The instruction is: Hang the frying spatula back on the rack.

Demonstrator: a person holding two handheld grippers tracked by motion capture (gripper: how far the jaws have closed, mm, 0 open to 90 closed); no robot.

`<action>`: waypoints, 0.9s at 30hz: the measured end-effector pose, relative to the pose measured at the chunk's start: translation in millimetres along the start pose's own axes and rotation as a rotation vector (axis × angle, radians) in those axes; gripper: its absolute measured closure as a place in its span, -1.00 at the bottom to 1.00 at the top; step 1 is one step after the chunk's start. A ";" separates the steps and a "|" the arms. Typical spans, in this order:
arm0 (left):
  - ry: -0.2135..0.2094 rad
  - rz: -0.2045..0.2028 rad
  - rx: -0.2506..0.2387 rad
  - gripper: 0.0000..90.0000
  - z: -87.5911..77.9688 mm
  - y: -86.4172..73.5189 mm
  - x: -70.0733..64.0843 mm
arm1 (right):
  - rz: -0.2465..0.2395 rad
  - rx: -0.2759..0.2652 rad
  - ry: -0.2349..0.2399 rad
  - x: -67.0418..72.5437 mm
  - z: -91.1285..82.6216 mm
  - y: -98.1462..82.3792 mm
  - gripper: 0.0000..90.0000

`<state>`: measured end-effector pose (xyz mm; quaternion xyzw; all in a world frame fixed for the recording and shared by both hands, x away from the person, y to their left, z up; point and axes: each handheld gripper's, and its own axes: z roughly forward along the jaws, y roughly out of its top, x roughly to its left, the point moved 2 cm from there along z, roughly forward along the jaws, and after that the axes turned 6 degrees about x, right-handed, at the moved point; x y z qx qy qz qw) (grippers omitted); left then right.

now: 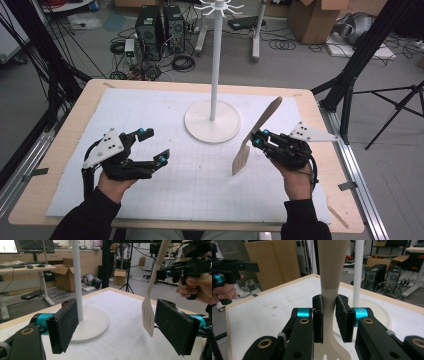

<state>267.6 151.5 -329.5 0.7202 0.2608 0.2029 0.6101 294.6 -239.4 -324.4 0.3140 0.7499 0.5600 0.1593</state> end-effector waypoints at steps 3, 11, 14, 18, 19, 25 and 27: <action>-0.010 0.000 0.006 -0.56 8.9 9.7 -2.9 | -0.011 0.002 0.004 4.9 5.3 2.2 0.71; -0.041 0.025 0.031 -0.56 37.6 34.9 -12.6 | -0.034 0.010 0.025 15.9 18.8 6.3 0.71; -0.057 0.046 0.041 -0.53 51.0 42.9 -16.9 | -0.039 0.010 0.032 19.1 23.0 7.6 0.71; -0.092 0.060 0.062 -0.49 75.1 54.8 -23.4 | -0.042 0.013 0.045 23.0 28.4 9.9 0.71; -0.107 0.065 0.059 -0.48 81.2 59.0 -26.2 | -0.042 0.015 0.046 23.7 29.1 10.3 0.71; -0.180 0.073 0.055 -0.32 101.4 73.3 -35.6 | -0.052 0.023 0.055 27.3 33.7 11.8 0.71; -0.197 0.073 0.058 -0.29 105.4 75.2 -37.5 | -0.049 0.030 0.055 28.0 34.8 11.5 0.71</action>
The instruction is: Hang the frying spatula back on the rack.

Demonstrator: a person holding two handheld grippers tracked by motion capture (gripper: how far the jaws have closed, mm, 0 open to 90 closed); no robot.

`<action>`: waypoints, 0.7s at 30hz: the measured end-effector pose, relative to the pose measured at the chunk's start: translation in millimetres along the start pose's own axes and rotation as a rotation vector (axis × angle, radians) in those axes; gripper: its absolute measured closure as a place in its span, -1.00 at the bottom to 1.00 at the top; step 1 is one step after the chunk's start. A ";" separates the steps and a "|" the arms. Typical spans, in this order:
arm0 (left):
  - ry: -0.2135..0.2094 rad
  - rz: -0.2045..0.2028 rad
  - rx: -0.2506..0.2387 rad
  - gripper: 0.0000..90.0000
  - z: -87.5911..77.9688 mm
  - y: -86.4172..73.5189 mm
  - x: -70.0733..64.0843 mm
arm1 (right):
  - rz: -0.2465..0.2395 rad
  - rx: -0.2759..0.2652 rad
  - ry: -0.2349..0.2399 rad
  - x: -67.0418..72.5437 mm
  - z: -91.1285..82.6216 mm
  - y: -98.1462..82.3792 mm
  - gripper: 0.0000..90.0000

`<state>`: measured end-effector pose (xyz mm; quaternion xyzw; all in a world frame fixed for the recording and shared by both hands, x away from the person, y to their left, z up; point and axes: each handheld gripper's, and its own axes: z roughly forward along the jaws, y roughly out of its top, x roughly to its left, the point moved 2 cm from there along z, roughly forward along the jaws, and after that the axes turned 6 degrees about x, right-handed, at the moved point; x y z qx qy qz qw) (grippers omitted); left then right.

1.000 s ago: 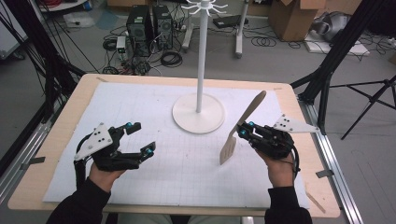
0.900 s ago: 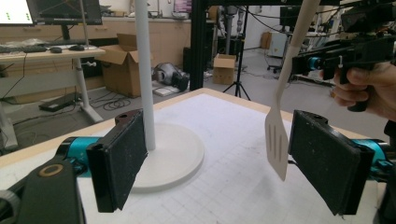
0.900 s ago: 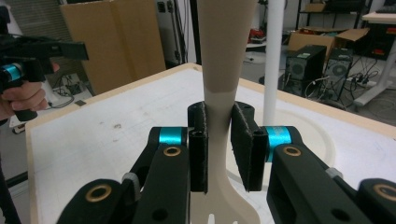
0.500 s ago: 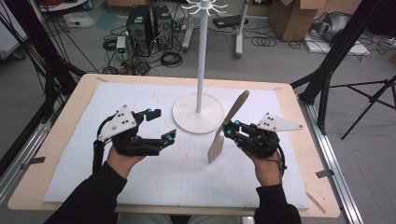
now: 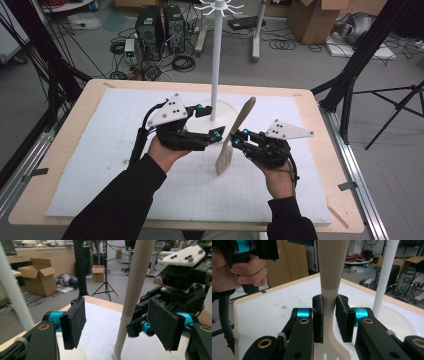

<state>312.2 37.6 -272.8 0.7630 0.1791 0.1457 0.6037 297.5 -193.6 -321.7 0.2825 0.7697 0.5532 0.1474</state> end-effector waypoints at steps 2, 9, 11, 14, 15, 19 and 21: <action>-0.013 0.005 0.002 -0.26 3.2 1.6 -1.2 | -0.005 0.004 0.001 0.3 1.1 -0.2 0.70; -0.036 0.013 0.020 -0.21 16.4 7.9 -4.8 | -0.007 0.015 0.006 3.0 4.3 0.9 0.70; -0.039 0.023 0.029 -0.19 21.4 9.1 -7.4 | -0.012 0.016 0.008 3.3 6.0 1.5 0.71; -0.026 0.044 0.039 -0.10 28.1 11.0 -11.0 | -0.010 0.022 0.008 5.2 8.3 2.8 0.71; -0.018 0.045 0.041 -0.07 29.5 11.3 -11.4 | -0.014 0.021 0.010 6.0 9.2 3.5 0.71; 0.001 0.044 0.040 0.12 32.2 12.2 -11.6 | -0.021 0.030 0.011 8.2 11.2 4.5 0.71; 0.003 0.048 0.040 0.25 32.2 12.0 -11.3 | -0.022 0.032 0.014 8.7 11.8 4.4 0.70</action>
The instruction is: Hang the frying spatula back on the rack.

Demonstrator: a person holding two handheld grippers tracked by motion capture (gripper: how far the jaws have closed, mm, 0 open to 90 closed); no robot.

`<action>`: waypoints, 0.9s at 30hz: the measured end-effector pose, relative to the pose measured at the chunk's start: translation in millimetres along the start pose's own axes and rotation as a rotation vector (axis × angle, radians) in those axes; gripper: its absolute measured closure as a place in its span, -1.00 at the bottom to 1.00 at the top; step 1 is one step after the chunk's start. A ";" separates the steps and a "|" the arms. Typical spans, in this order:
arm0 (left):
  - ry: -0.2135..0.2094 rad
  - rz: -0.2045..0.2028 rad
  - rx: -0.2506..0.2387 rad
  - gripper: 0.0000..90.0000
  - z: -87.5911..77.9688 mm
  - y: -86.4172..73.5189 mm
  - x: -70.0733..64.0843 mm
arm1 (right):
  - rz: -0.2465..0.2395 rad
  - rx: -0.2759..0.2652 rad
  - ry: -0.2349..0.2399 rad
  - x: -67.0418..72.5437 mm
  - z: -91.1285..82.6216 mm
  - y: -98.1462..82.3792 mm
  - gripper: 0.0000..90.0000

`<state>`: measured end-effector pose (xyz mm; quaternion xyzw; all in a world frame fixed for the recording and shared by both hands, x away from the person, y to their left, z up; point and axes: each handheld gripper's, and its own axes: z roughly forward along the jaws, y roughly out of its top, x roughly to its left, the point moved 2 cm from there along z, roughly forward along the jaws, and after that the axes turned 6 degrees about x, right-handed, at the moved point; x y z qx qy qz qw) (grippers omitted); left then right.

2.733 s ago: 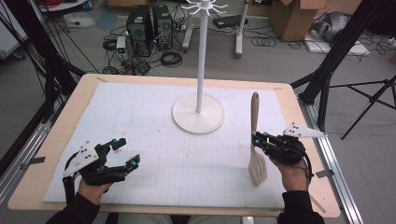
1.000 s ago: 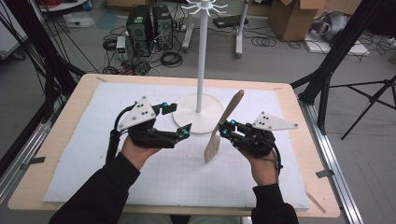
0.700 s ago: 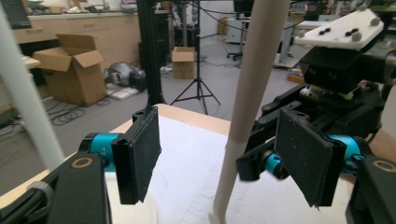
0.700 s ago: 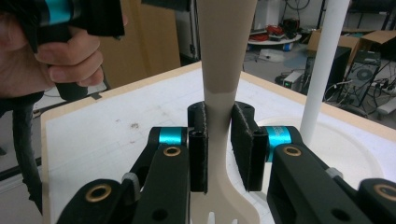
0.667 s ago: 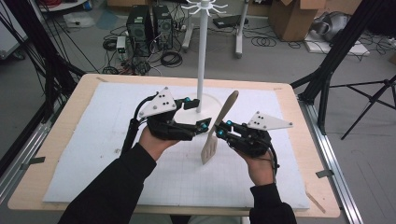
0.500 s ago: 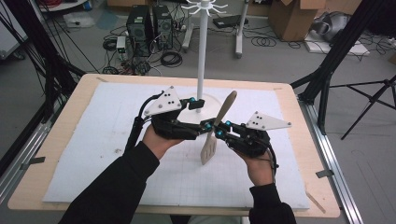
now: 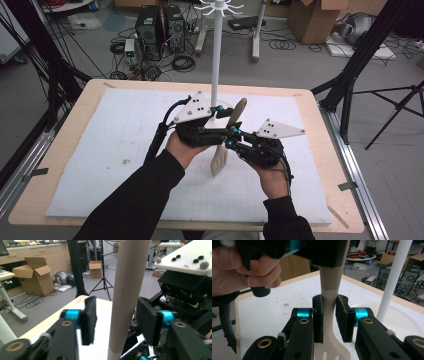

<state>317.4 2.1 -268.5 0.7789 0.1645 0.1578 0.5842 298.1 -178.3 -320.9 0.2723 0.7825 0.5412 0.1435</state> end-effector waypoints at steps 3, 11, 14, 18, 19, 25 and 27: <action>-0.006 0.025 0.002 0.45 -0.4 -0.1 -0.9 | -0.002 0.001 0.002 0.7 0.9 0.1 0.70; -0.014 0.047 -0.021 0.62 -5.8 1.9 -0.8 | 0.010 -0.012 0.011 1.8 1.2 1.5 0.67; -0.039 0.053 -0.029 0.63 -9.8 2.7 0.7 | 0.001 -0.042 0.023 1.8 -1.0 2.8 0.29; -0.096 0.041 -0.055 0.63 -18.3 4.0 4.8 | -0.085 -0.089 0.063 1.7 -5.8 1.5 -0.01; -0.112 0.046 -0.064 0.63 -20.4 4.3 5.6 | -0.113 -0.103 0.079 2.1 -7.3 0.7 -0.04; -0.204 0.044 -0.093 0.63 -29.3 6.0 9.2 | -0.153 -0.104 0.182 0.2 -9.0 -0.7 -0.03; -0.271 0.044 -0.094 0.63 -32.2 6.0 9.3 | -0.154 -0.106 0.227 -0.4 -7.8 -0.6 -0.03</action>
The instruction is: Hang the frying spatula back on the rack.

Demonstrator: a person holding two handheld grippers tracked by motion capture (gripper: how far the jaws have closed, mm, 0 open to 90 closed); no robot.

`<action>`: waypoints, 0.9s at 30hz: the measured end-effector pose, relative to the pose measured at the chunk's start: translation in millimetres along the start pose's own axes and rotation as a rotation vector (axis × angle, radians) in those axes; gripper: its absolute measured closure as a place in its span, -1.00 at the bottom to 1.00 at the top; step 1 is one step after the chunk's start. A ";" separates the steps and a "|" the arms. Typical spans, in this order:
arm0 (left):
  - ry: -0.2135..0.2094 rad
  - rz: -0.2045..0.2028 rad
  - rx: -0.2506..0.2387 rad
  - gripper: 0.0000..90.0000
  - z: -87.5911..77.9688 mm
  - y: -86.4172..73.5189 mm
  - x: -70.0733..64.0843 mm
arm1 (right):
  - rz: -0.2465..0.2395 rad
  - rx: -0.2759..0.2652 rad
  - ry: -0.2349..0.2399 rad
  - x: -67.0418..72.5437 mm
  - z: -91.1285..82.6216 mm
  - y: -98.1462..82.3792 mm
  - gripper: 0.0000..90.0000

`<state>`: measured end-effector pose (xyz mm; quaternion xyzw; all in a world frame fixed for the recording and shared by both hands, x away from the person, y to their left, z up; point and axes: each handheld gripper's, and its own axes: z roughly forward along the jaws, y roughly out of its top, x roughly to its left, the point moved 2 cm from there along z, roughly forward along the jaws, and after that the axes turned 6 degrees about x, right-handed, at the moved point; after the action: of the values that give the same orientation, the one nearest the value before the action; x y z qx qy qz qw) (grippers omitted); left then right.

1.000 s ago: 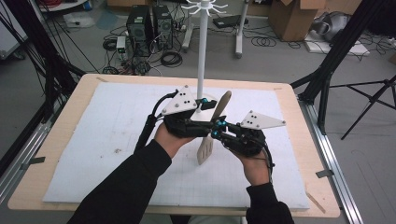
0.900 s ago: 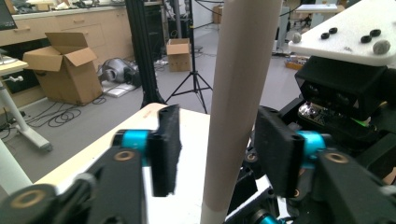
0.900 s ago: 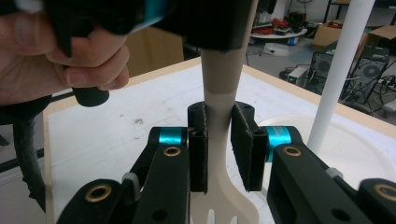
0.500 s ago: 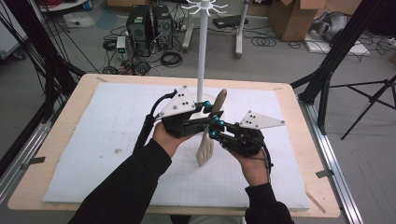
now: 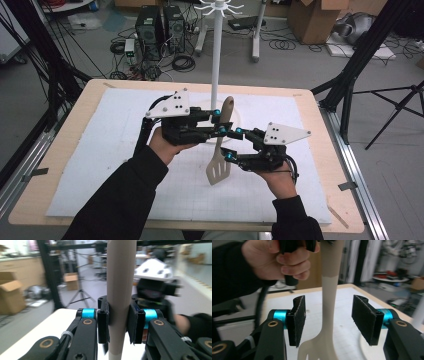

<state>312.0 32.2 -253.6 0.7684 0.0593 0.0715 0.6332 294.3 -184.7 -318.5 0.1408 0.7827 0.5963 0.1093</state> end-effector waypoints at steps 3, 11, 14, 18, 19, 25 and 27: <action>-0.059 0.009 0.010 0.63 -1.9 -0.5 -2.5 | 0.000 -0.002 0.066 -0.7 3.8 0.4 -0.05; -0.160 0.012 0.022 0.63 -4.9 -2.4 -6.5 | -0.041 -0.006 0.198 2.2 9.5 0.5 0.22; -0.192 0.015 0.015 0.63 -4.5 -2.2 -8.6 | -0.056 -0.010 0.225 2.5 10.2 0.5 0.32; -0.216 0.019 0.009 0.63 -5.6 -2.0 -9.5 | -0.066 -0.020 0.263 2.9 9.5 0.7 0.53; -0.221 0.024 0.006 0.63 -6.1 -1.9 -9.4 | -0.066 -0.023 0.271 3.2 9.6 0.8 0.57; -0.170 0.005 -0.018 0.61 -9.7 -4.0 -7.8 | -0.055 -0.024 0.263 4.6 11.1 1.5 0.73; -0.078 -0.039 -0.040 0.14 -13.6 -5.5 -6.4 | -0.037 -0.017 0.224 3.6 12.6 1.4 0.74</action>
<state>303.2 45.2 -256.7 0.7565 0.0481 0.0301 0.6516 295.3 -171.7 -320.5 0.0580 0.7873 0.6129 0.0334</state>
